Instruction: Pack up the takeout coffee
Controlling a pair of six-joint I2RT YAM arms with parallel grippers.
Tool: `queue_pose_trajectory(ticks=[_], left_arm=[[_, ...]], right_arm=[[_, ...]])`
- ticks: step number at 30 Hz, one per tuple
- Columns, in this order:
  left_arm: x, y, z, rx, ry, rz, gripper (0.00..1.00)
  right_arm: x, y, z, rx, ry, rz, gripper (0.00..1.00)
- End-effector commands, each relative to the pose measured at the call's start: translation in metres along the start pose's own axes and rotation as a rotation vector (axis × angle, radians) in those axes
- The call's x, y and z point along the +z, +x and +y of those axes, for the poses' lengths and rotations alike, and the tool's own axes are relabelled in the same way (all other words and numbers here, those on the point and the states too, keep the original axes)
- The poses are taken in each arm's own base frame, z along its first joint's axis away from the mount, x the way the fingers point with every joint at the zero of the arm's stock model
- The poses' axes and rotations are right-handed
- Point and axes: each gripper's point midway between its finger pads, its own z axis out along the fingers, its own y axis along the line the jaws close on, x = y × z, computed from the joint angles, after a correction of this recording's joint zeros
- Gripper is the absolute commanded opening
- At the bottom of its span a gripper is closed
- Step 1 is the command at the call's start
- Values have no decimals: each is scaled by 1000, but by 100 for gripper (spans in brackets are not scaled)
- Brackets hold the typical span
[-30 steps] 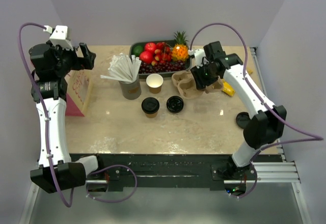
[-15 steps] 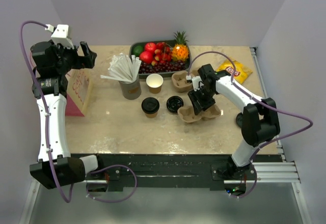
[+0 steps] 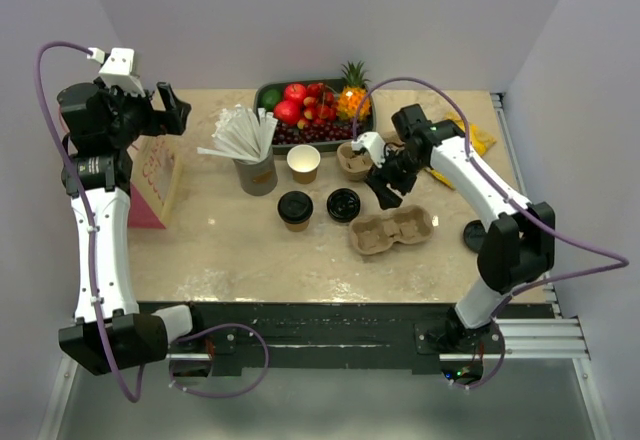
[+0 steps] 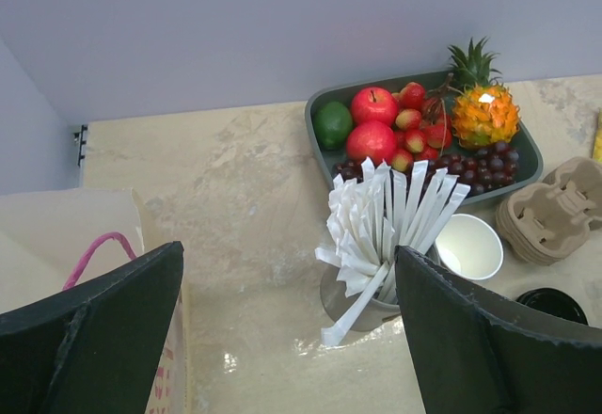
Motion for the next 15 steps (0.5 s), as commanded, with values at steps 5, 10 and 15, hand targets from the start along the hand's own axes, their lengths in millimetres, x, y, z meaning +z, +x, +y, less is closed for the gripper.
queue_pose_trajectory(ticks=[5, 10, 15], left_arm=[[-8, -23, -8, 35, 36, -74, 97], [-11, -20, -8, 39, 30, -69, 98], [-13, -18, -9, 38, 29, -66, 98]], right_arm=[[-9, 21, 16, -948, -109, -48, 68], [15, 35, 12, -1062, -150, 6, 61], [31, 34, 12, -1113, -146, 18, 54]])
